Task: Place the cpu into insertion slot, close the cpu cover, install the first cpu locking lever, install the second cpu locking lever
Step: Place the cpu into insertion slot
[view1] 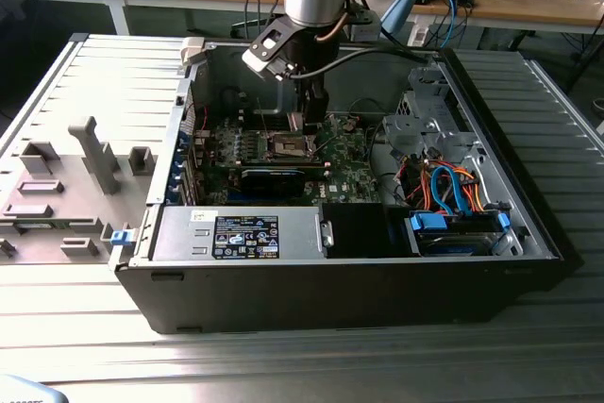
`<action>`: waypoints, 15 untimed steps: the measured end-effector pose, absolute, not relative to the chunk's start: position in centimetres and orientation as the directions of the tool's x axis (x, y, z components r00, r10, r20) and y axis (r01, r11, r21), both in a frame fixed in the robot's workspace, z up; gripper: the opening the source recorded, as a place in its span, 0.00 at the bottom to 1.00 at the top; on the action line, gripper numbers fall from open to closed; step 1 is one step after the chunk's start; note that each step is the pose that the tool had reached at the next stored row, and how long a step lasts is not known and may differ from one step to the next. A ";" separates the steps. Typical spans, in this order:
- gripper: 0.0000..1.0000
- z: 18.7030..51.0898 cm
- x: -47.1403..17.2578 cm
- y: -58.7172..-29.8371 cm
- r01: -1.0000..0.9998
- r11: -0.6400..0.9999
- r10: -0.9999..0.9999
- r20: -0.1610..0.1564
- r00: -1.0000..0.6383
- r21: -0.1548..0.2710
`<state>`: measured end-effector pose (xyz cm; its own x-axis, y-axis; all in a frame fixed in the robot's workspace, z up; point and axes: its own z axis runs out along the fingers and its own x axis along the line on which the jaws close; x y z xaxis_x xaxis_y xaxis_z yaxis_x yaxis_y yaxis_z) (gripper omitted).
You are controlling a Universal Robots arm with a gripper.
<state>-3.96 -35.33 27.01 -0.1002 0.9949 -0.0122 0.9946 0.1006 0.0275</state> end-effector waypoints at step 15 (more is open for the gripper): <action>0.54 26.9 -4.0 -35.3 0.998 0.064 0.998 -0.013 -0.064 0.027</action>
